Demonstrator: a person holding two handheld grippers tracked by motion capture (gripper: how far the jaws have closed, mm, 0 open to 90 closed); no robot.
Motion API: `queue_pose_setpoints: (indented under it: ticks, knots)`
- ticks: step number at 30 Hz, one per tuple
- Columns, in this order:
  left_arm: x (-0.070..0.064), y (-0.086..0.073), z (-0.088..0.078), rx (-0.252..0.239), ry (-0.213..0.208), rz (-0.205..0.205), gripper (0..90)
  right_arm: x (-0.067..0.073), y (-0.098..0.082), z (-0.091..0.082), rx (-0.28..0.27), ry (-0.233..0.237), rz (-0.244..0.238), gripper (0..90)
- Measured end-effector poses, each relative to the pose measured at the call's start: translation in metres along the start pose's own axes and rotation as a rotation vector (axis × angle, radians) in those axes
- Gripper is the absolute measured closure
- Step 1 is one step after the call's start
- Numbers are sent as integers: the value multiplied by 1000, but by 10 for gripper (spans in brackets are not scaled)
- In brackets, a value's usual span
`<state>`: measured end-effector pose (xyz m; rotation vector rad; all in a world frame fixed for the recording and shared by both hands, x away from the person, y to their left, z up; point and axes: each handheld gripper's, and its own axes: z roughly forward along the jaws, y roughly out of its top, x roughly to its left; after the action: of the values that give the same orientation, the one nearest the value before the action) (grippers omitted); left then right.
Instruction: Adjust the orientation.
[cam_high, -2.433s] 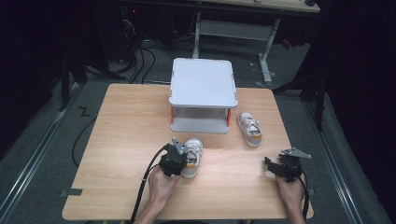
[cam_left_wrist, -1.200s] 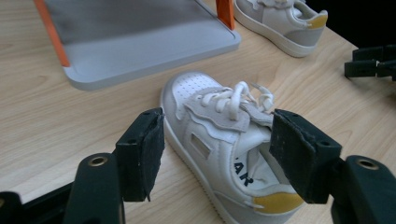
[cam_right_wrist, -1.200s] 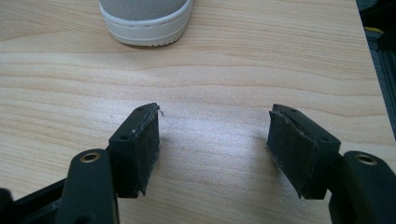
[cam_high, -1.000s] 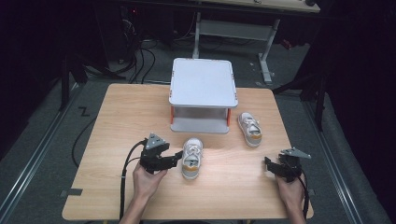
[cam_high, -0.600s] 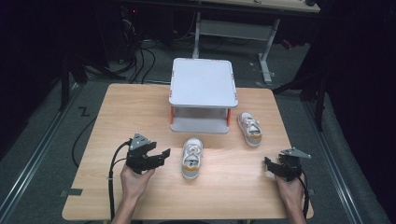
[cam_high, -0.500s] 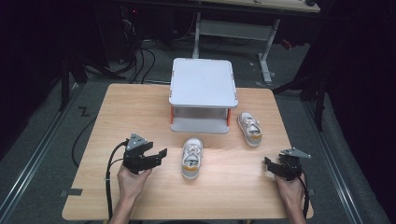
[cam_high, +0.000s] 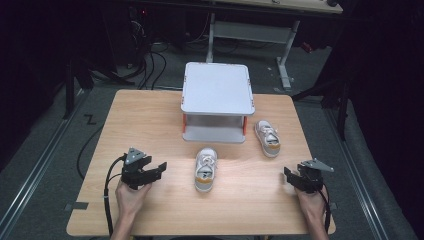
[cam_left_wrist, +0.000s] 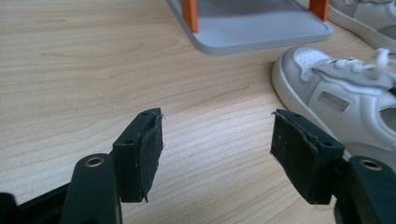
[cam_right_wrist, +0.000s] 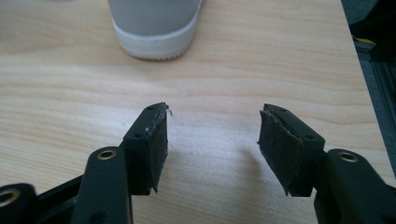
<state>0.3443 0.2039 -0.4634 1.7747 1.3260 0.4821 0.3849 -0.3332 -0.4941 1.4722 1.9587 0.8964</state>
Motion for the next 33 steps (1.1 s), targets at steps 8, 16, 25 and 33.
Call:
queue_pose_setpoints:
  ticks: [8, 16, 25, 33]
  knots:
    - [5, -14, 12, 38, 39, -8, 342, 4, 13, -17, -94, 75, -8, 516]
    - [5, -24, 25, 76, 73, 7, 342, 13, 39, -20, -126, 145, -34, 558]
    - [5, -29, 32, 81, 110, 28, 344, 30, 81, -4, -101, 212, -58, 591]
    - [3, -30, 33, 83, 122, 50, 343, 38, 110, 28, -6, 226, -28, 624]
